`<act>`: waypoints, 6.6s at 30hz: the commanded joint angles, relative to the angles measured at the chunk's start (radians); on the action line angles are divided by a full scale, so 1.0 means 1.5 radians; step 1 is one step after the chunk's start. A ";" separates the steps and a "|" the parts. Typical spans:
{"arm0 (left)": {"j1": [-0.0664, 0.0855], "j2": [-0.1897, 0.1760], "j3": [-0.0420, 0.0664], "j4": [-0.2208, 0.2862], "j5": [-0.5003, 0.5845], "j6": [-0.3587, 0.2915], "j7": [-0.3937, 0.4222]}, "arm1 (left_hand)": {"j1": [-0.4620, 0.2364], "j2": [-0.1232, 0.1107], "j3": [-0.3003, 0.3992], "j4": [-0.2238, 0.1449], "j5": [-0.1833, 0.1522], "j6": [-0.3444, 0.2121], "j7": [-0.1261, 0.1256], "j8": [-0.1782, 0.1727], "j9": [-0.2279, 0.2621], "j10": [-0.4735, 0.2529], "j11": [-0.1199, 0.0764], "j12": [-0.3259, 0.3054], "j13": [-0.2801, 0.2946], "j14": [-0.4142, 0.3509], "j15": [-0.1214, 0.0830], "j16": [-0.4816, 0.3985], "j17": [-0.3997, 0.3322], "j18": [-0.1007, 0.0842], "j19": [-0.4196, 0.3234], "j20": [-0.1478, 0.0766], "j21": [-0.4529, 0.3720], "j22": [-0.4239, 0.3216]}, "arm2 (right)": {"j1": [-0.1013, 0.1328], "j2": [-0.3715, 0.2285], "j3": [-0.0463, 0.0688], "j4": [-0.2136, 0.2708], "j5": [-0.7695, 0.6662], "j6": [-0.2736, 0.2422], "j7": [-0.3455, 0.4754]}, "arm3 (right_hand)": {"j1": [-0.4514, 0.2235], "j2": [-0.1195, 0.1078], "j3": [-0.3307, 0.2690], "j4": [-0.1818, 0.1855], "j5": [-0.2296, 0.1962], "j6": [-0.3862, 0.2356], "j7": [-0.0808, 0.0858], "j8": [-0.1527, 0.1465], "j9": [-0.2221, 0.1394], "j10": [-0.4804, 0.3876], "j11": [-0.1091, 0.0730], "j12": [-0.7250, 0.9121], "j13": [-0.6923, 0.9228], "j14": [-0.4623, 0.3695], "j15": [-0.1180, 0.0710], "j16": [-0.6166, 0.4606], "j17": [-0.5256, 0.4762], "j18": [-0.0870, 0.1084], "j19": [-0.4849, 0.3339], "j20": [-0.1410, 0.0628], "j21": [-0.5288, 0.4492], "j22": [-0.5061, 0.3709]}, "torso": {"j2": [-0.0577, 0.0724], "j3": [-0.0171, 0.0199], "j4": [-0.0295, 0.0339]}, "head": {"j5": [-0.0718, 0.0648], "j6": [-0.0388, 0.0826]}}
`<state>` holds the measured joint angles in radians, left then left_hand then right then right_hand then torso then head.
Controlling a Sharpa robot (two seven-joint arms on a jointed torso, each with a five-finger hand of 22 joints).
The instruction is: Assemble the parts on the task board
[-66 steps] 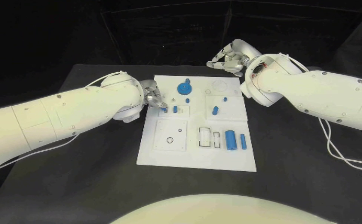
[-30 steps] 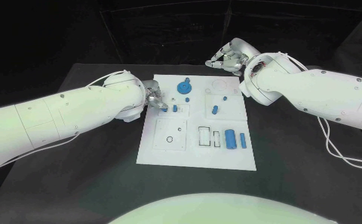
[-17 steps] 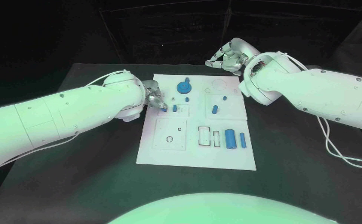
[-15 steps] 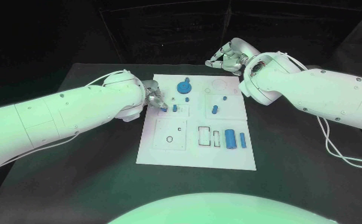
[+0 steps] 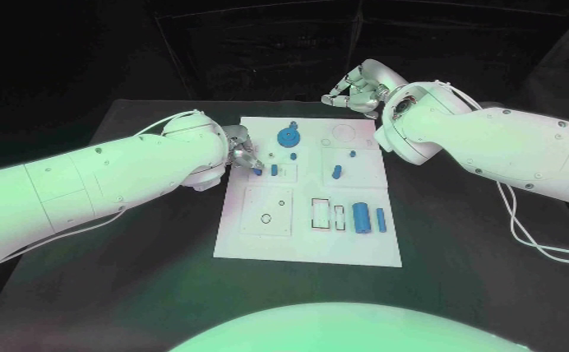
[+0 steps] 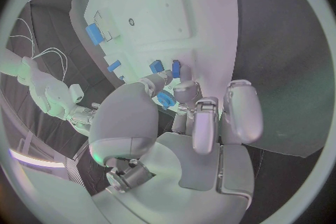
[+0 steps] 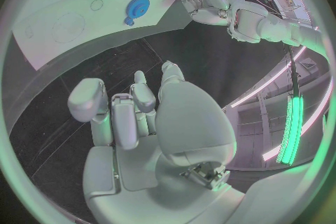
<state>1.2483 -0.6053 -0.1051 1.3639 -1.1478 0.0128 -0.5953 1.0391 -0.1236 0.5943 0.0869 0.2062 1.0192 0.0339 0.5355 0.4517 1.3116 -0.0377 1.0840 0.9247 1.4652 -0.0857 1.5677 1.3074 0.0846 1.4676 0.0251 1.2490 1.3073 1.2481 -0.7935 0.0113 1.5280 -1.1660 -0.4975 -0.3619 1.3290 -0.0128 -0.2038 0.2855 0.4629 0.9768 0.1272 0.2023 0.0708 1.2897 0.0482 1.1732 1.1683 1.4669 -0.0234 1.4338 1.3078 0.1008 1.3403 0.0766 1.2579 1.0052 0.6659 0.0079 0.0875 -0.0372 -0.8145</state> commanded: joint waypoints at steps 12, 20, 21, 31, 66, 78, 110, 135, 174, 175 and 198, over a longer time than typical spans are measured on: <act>0.000 0.003 0.000 -0.006 -0.003 -0.006 -0.006 | -0.034 0.000 -0.048 0.039 -0.005 0.016 -0.001 -0.003 -0.011 0.011 0.000 0.010 0.008 0.070 -0.004 0.002 0.176 -0.015 0.020 -0.005 0.010 0.082 | 0.001 0.000 0.001 0.000 0.001 0.000 0.006 | 0.000 0.006 -0.003 0.001 0.003 0.002 -0.001 0.003 -0.001 -0.002 -0.004 0.001 0.000 0.041 -0.006 -0.004 0.042 0.004 -0.001 -0.002 -0.002 -0.001 | 0.000 0.0001 0.0002 | -0.002 -0.002; 0.001 0.002 0.000 -0.006 -0.003 -0.002 -0.004 | -0.035 0.000 -0.056 0.043 -0.005 0.018 -0.002 -0.004 -0.012 0.011 0.000 0.011 0.009 0.070 -0.004 0.002 0.176 -0.015 0.020 -0.005 0.010 0.082 | 0.001 -0.003 0.001 0.002 0.001 -0.001 0.006 | 0.000 0.006 -0.003 0.001 0.003 0.002 -0.001 0.003 -0.001 -0.002 -0.004 0.001 0.000 0.041 -0.006 -0.004 0.042 0.004 -0.001 -0.002 -0.002 -0.001 | 0.000 0.0001 0.0001 | -0.002 -0.003; 0.001 0.002 0.000 -0.006 -0.003 -0.002 -0.004 | -0.035 0.000 -0.058 0.043 -0.005 0.018 -0.002 -0.004 -0.012 0.011 0.000 0.011 0.008 0.070 -0.004 0.002 0.176 -0.015 0.020 -0.005 0.010 0.082 | 0.001 -0.003 0.001 0.002 0.001 -0.001 0.006 | 0.000 0.006 -0.003 0.001 0.003 0.002 -0.001 0.003 -0.001 -0.002 -0.004 0.001 0.000 0.041 -0.006 -0.004 0.042 0.004 -0.001 -0.002 -0.002 -0.001 | -0.001 0.0001 0.0002 | -0.002 -0.003; 0.001 0.002 0.000 -0.005 -0.003 0.008 -0.003 | -0.033 -0.002 -0.066 0.045 -0.005 0.019 -0.002 -0.004 -0.014 0.012 0.000 0.012 0.010 0.070 -0.004 0.002 0.176 -0.015 0.021 -0.005 0.011 0.083 | 0.001 -0.002 0.001 0.001 0.001 -0.002 0.007 | 0.000 0.006 -0.003 0.001 0.003 0.002 -0.001 0.003 -0.001 -0.002 -0.004 0.001 0.000 0.041 -0.006 -0.004 0.042 0.004 -0.001 -0.002 -0.002 -0.001 | 0.000 0.0000 0.0004 | -0.002 -0.004; 0.001 0.007 0.000 -0.009 -0.003 0.005 0.000 | -0.030 -0.007 -0.127 0.065 -0.006 0.028 -0.003 -0.006 -0.025 0.016 -0.001 0.016 0.016 0.070 -0.004 0.002 0.176 -0.016 0.021 -0.005 0.012 0.086 | 0.001 -0.002 0.001 0.001 0.001 -0.001 0.007 | 0.000 0.007 -0.004 0.001 0.005 0.002 -0.001 0.003 -0.001 -0.002 -0.004 0.001 -0.001 0.041 -0.006 -0.004 0.041 0.004 -0.001 -0.002 -0.003 -0.001 | 0.000 0.0002 0.0004 | -0.003 -0.008; 0.001 0.009 0.000 -0.016 -0.003 -0.007 0.003 | -0.026 -0.013 -0.211 0.097 -0.024 0.032 -0.004 -0.004 -0.038 0.019 -0.002 0.018 0.018 0.070 -0.005 0.002 0.176 -0.017 0.024 -0.006 0.020 0.093 | 0.001 -0.002 0.001 0.002 0.004 -0.004 0.009 | -0.014 0.009 -0.013 0.003 -0.008 0.002 -0.001 0.004 -0.001 -0.002 -0.004 0.001 -0.001 0.041 -0.006 -0.005 0.040 0.004 -0.002 -0.002 -0.004 -0.002 | 0.000 0.0002 0.0005 | -0.003 -0.007; 0.008 0.016 -0.001 -0.040 0.054 -0.177 0.377 | 0.280 0.013 -0.216 0.040 -0.018 -0.122 0.080 -0.115 -0.153 -0.307 0.092 -0.347 -0.363 -0.267 0.079 -0.506 -0.388 0.066 -0.238 0.073 -0.663 -0.301 | 0.001 0.004 0.000 -0.005 0.010 -0.005 0.015 | -0.013 0.012 -0.013 0.002 -0.009 0.001 -0.001 0.004 -0.001 -0.003 -0.004 0.000 -0.003 0.041 -0.006 -0.006 0.040 0.005 -0.002 -0.002 -0.004 -0.003 | 0.001 -0.0008 -0.0014 | -0.012 0.005; 0.000 0.120 -0.014 -0.146 -0.257 -0.122 0.402 | 0.285 -0.019 -0.262 0.021 -0.030 -0.039 0.064 -0.208 -0.230 -0.248 0.080 -0.484 -0.523 0.000 0.055 -0.136 -0.075 0.043 -0.037 0.046 -0.395 -0.167 | 0.001 0.014 0.000 -0.009 0.012 -0.002 0.020 | -0.005 0.016 -0.012 -0.001 -0.002 0.000 -0.001 0.005 -0.001 -0.004 -0.004 -0.002 -0.004 0.040 -0.006 -0.006 0.040 0.005 -0.003 -0.002 -0.005 -0.004 | 0.001 -0.0005 -0.0010 | -0.020 0.011; -0.018 0.169 -0.014 -0.204 -0.262 -0.078 0.389 | 0.290 -0.008 -0.243 0.016 -0.036 0.001 0.059 -0.223 -0.237 -0.192 0.076 -0.517 -0.551 0.010 0.052 -0.124 -0.076 0.030 -0.020 0.043 -0.303 -0.106 | 0.001 0.024 0.000 -0.015 0.012 -0.001 0.018 | -0.002 0.017 -0.012 -0.001 0.002 0.000 -0.001 0.005 -0.001 -0.004 -0.004 -0.002 -0.004 0.040 -0.006 -0.006 0.040 0.005 -0.003 -0.002 -0.006 -0.005 | 0.000 0.0003 0.0002 | -0.022 0.008; -0.019 0.170 -0.014 -0.205 -0.262 -0.077 0.389 | 0.291 -0.007 -0.242 0.016 -0.036 0.002 0.059 -0.223 -0.237 -0.191 0.076 -0.519 -0.552 0.010 0.052 -0.124 -0.075 0.030 -0.019 0.043 -0.301 -0.104 | 0.001 0.024 0.000 -0.015 0.012 0.000 0.018 | -0.002 0.017 -0.012 -0.001 0.002 0.000 -0.001 0.005 -0.001 -0.004 -0.004 -0.002 -0.004 0.040 -0.006 -0.006 0.040 0.005 -0.003 -0.002 -0.006 -0.005 | 0.000 0.0003 -0.0002 | -0.022 0.008; -0.027 0.178 -0.014 -0.220 -0.262 -0.075 0.387 | 0.315 0.027 -0.162 -0.007 -0.051 0.032 0.061 -0.234 -0.238 -0.128 0.068 -0.545 -0.561 0.011 0.045 -0.117 -0.079 0.025 -0.017 0.038 -0.254 -0.069 | 0.001 0.026 0.000 -0.015 0.012 0.000 0.018 | -0.002 0.018 -0.012 -0.001 0.003 0.000 -0.001 0.005 -0.001 -0.003 -0.004 0.000 -0.003 0.041 -0.006 -0.006 0.040 0.005 -0.003 -0.002 -0.006 -0.005 | 0.000 0.0001 0.0010 | -0.025 0.006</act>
<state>1.2131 -0.3369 -0.1229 1.0331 -1.5344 -0.1108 -0.0158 1.5037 -0.0852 0.3442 0.0788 0.1352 1.0613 0.1258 0.1857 0.0919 1.1107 0.0644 0.2709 0.0826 1.4670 -0.0123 1.3865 1.1884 0.1316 1.4371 0.0841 0.8636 1.2010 1.2479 -0.7551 0.0112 1.5030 -1.1479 -0.4972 -0.3411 1.3225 0.0095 -0.2180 0.2887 0.4607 0.9768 0.1273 0.2054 0.0709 1.2861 0.0446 1.1732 1.1634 1.4669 -0.0234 1.4290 1.3074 0.1009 1.3403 0.0766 1.2542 0.9987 0.6657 0.0081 0.0887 -0.0736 -0.8064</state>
